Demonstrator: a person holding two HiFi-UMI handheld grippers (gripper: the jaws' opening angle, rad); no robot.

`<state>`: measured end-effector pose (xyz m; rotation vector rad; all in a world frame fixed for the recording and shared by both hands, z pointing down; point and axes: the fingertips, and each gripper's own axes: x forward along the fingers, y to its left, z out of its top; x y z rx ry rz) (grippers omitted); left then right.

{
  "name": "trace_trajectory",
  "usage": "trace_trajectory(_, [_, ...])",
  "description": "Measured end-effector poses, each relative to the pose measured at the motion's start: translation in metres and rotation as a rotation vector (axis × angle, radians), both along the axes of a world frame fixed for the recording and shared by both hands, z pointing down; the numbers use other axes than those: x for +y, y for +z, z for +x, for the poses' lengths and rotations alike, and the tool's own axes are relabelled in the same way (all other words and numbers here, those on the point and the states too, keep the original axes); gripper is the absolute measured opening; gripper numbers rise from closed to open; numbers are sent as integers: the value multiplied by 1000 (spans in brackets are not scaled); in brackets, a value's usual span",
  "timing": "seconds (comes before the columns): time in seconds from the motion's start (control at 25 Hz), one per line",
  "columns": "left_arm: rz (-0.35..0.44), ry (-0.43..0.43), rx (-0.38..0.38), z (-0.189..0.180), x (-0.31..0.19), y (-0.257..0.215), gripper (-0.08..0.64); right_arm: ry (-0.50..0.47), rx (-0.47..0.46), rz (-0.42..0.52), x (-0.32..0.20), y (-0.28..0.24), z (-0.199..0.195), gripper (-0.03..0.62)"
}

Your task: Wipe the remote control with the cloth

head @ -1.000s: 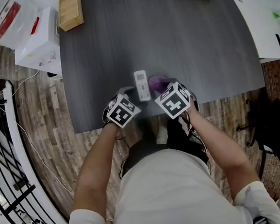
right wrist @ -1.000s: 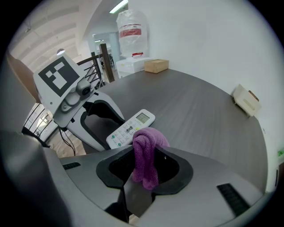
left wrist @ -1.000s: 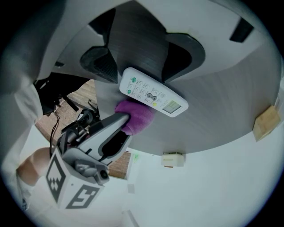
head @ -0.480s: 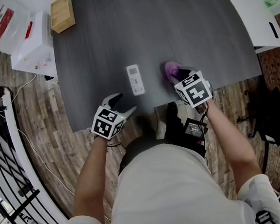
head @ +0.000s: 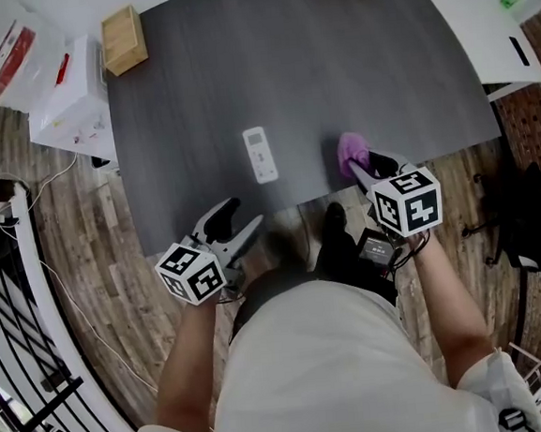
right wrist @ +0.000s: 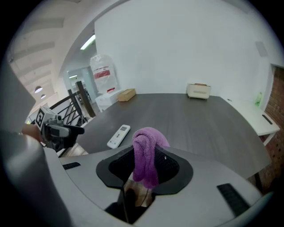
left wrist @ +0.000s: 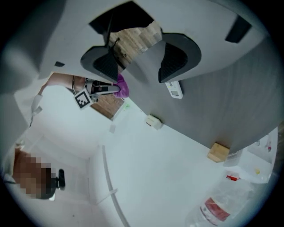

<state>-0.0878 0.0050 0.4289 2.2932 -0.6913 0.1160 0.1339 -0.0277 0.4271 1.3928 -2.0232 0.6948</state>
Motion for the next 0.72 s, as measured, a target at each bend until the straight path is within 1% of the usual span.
trace_trajectory(0.04, [2,-21,29,0,3,-7,295,9,-21,6,6,-4,0,123])
trace_trajectory(0.08, [8,-42,50,-1,7,-14,247,17,-42,11,12,-8,0,123])
trace_trajectory(0.16, [29,-76,77,-3,17,-27,115,34,-88,22,24,-19,2,123])
trace_trajectory(0.24, [58,-101,97,-4,28,-41,47,46,-143,38,33,-34,4,123])
trace_trajectory(0.28, [69,-114,110,-6,34,-48,29,47,-170,49,35,-41,4,123])
trace_trajectory(0.4, [85,-152,169,-9,52,-70,21,27,-226,94,38,-64,1,123])
trace_trajectory(0.52, [103,-173,214,-5,80,-87,21,-18,-238,147,48,-83,2,123])
trace_trajectory(0.6, [105,-186,236,5,101,-94,21,-40,-252,170,64,-96,9,123])
trace_trajectory(0.72, [103,-206,283,29,136,-104,21,-67,-283,198,103,-112,25,123])
